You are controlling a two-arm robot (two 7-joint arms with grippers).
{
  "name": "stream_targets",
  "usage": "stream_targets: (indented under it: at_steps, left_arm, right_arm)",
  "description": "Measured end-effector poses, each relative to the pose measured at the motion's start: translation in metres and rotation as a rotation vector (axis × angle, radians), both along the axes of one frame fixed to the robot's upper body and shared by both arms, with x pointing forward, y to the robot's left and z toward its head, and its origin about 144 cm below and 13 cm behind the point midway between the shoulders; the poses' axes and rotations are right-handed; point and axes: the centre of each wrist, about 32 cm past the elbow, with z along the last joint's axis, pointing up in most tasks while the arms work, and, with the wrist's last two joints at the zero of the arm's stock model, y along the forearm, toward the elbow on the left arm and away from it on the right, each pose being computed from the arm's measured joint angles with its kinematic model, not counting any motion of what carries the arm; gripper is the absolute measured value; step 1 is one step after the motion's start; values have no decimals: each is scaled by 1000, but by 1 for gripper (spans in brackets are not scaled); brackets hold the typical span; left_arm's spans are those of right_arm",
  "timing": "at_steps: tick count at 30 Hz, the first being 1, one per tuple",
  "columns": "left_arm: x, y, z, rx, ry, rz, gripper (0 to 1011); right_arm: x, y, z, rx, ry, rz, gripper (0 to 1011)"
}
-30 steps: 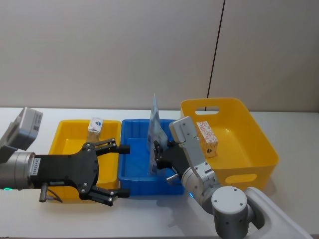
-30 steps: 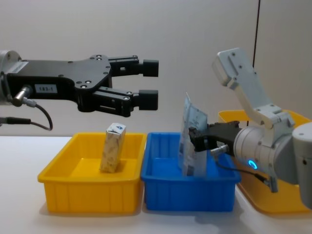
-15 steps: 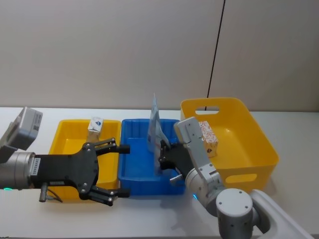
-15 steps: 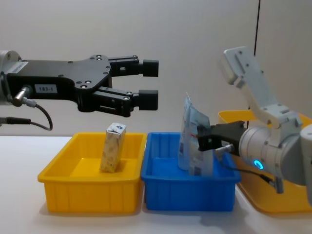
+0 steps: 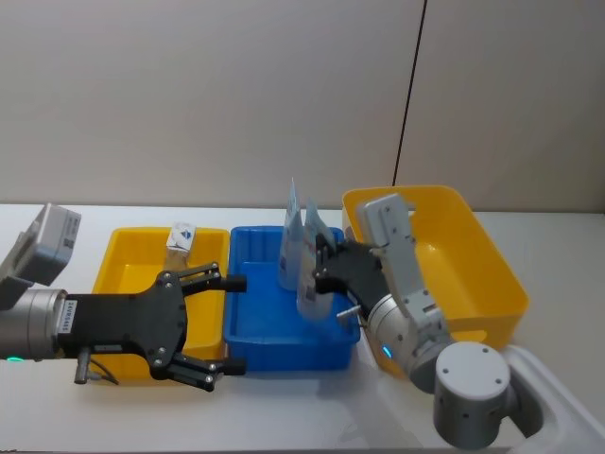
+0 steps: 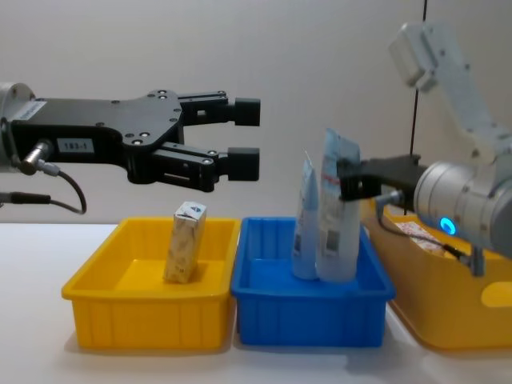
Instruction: Bimanual collaborative sorting of washing and personal care products
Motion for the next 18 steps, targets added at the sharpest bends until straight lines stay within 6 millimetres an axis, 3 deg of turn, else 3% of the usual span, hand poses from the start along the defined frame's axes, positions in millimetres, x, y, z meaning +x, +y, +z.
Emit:
stream_targets:
  at_steps: [8, 18]
  left_arm:
    - [0, 0, 0, 0, 0, 0, 1001]
    - [0, 0, 0, 0, 0, 0, 1002]
  right_arm:
    - [-3, -8, 20, 36, -62, 14, 18]
    - [-5, -33, 41, 65, -122, 7, 14]
